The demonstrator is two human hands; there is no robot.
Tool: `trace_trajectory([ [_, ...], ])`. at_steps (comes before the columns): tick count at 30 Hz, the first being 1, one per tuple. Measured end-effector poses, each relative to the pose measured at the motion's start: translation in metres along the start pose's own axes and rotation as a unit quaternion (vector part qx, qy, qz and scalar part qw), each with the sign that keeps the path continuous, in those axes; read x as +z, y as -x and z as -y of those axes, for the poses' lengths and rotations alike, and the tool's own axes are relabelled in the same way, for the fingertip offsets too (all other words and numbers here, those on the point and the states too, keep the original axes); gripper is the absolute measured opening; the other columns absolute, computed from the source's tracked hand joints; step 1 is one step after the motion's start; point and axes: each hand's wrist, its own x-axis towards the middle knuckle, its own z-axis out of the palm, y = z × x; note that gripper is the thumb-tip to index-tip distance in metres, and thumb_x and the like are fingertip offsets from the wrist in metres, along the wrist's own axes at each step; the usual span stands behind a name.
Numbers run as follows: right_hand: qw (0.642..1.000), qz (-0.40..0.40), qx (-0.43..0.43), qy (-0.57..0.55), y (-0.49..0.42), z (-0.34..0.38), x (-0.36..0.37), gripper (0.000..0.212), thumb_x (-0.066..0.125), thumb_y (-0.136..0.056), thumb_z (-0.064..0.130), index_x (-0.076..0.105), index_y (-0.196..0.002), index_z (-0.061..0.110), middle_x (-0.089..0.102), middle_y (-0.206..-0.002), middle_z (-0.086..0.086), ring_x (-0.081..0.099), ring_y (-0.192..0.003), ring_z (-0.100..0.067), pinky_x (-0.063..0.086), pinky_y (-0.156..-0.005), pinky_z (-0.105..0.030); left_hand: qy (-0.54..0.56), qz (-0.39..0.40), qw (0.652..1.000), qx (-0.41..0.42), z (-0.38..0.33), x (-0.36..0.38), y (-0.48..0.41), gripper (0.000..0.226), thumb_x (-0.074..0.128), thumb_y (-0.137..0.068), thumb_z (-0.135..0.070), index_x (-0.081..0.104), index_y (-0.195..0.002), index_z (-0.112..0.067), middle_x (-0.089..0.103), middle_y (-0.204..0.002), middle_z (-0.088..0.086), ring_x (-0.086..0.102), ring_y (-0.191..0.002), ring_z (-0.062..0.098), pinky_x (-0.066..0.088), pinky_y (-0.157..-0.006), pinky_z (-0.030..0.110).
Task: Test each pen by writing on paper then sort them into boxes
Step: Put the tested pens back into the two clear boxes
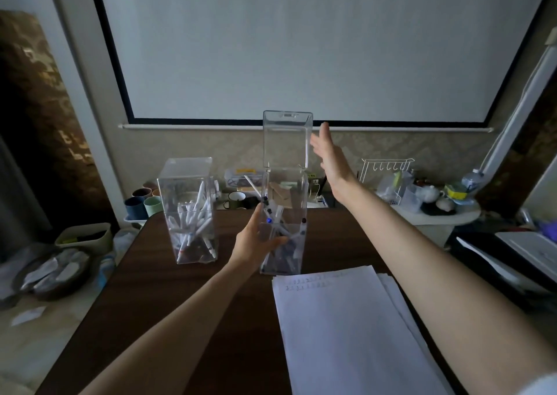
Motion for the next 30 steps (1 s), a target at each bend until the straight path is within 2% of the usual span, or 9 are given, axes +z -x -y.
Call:
trace_trajectory([
  [5,0.996,-0.011,-0.078,0.049,0.049,-0.024,0.005,0.060,0.015,-0.099,0.050,0.029,-0.147,0.017,0.027,-0.154,0.006,0.023,-0.138,-0.001,0.015,-0.101,-0.003,-0.011,-0.004,1.000,0.008,0.004,0.000,-0.001,0.097,0.076,-0.074,-0.016,0.016,-0.148,-0.027,0.067,-0.105,0.001,0.064,-0.097,0.015,0.052,-0.088,0.038],
  [9,0.988,-0.021,-0.104,0.108,0.086,-0.052,0.011,0.055,0.021,-0.099,0.050,0.040,-0.141,0.021,0.037,-0.138,0.022,0.031,-0.117,0.023,0.023,-0.099,0.001,-0.011,-0.004,1.000,-0.009,0.007,-0.001,-0.001,0.095,0.078,-0.073,-0.021,0.019,-0.147,-0.028,0.067,-0.103,0.001,0.063,-0.099,0.016,0.050,-0.090,0.035],
  [12,0.986,-0.008,-0.105,0.130,0.100,-0.079,0.017,0.048,0.025,-0.101,0.043,0.045,-0.137,0.019,0.049,-0.132,0.013,0.038,-0.115,0.020,0.032,-0.099,-0.008,-0.016,-0.006,1.000,0.003,0.006,-0.001,0.000,0.081,0.079,-0.072,-0.022,0.035,-0.139,-0.024,0.067,-0.101,-0.003,0.064,-0.096,0.015,0.053,-0.087,0.040],
  [15,0.993,0.037,-0.053,0.101,0.098,-0.097,0.021,0.058,0.040,-0.098,0.042,0.020,-0.149,0.025,0.026,-0.147,0.018,0.024,-0.131,0.007,0.029,-0.101,-0.004,0.001,-0.004,1.000,0.008,0.005,-0.001,0.001,0.080,0.079,-0.071,-0.021,0.037,-0.138,-0.024,0.067,-0.103,-0.005,0.064,-0.096,0.013,0.053,-0.087,0.042],
  [19,0.996,0.044,0.024,0.069,0.088,-0.110,0.036,0.088,0.058,-0.081,0.058,0.012,-0.150,0.029,0.035,-0.150,0.003,0.042,-0.133,-0.017,0.043,-0.105,-0.039,-0.032,0.007,0.999,0.017,-0.006,-0.005,0.010,0.068,0.076,-0.075,-0.017,0.042,-0.134,-0.021,0.065,-0.096,-0.012,0.063,-0.087,0.006,0.053,-0.086,0.036],
  [21,0.997,0.031,0.031,0.056,0.082,-0.114,0.045,0.080,0.060,-0.087,0.041,0.013,-0.150,0.026,0.044,-0.143,0.000,0.054,-0.121,-0.016,0.051,-0.092,-0.031,-0.089,-0.038,0.994,0.046,-0.009,-0.014,0.025,0.054,0.073,-0.079,-0.020,0.048,-0.126,-0.017,0.062,-0.101,-0.010,0.060,-0.083,0.005,0.054,-0.079,0.033],
  [24,0.998,0.010,0.023,0.057,0.075,-0.116,0.054,0.076,0.060,-0.089,0.033,0.016,-0.150,0.023,0.046,-0.141,-0.002,0.058,-0.112,-0.015,0.054,-0.079,-0.023,-0.210,-0.226,0.947,0.095,0.003,-0.044,0.049,0.053,0.072,-0.076,-0.037,0.050,-0.116,-0.010,0.052,-0.111,0.004,0.054,-0.079,0.011,0.050,-0.067,0.029],
  [27,0.998,0.005,0.024,0.057,0.065,-0.114,0.064,0.073,0.062,-0.088,0.031,0.022,-0.148,0.021,0.043,-0.144,-0.005,0.051,-0.123,-0.020,0.051,-0.092,-0.032,-0.211,-0.365,0.905,0.052,0.025,-0.084,0.054,0.079,0.079,-0.069,-0.035,0.037,-0.129,-0.006,0.035,-0.128,0.020,0.039,-0.115,0.031,0.034,-0.098,0.043],
  [30,0.998,0.006,0.021,0.063,0.057,-0.108,0.077,0.072,0.063,-0.088,0.030,0.023,-0.147,0.020,0.043,-0.142,-0.003,0.049,-0.120,-0.014,0.046,-0.095,-0.029,-0.131,-0.334,0.933,-0.035,0.048,-0.123,0.033,0.108,0.081,-0.066,-0.035,0.011,-0.145,-0.013,0.020,-0.145,0.020,0.021,-0.135,0.034,0.023,-0.110,0.051],
])
